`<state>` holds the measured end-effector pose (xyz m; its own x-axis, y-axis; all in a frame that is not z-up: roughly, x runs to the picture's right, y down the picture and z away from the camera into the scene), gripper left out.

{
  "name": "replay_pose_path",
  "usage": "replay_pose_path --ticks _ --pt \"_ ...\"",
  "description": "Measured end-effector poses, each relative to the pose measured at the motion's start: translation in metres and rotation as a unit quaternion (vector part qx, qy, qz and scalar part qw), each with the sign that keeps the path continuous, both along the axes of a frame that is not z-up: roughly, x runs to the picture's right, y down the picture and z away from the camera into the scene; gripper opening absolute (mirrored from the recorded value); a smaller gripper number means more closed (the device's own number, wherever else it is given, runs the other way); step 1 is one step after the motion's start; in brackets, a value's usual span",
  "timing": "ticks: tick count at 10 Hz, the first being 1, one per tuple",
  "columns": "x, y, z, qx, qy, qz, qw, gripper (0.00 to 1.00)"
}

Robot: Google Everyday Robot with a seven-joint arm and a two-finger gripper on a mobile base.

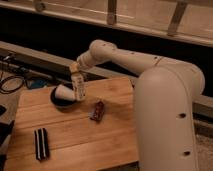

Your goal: Stand the bottle upright

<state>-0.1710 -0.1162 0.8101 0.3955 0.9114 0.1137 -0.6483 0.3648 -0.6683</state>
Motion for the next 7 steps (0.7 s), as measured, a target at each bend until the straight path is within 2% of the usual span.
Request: replay_pose_path --ticks 1,4,5,7 --pt "0.014 -0.006 0.005 0.022 0.041 -0.005 0.9989 0.00" --pt "0.036 -0.021 0.013 0.048 0.089 -0.010 0.9948 0.00" --pt "0.047 -0.025 0.015 0.054 0.100 -0.001 0.9935 0.00" --pt "0.062 -0.029 0.025 0.057 0.100 0.026 0.9930 0.00"
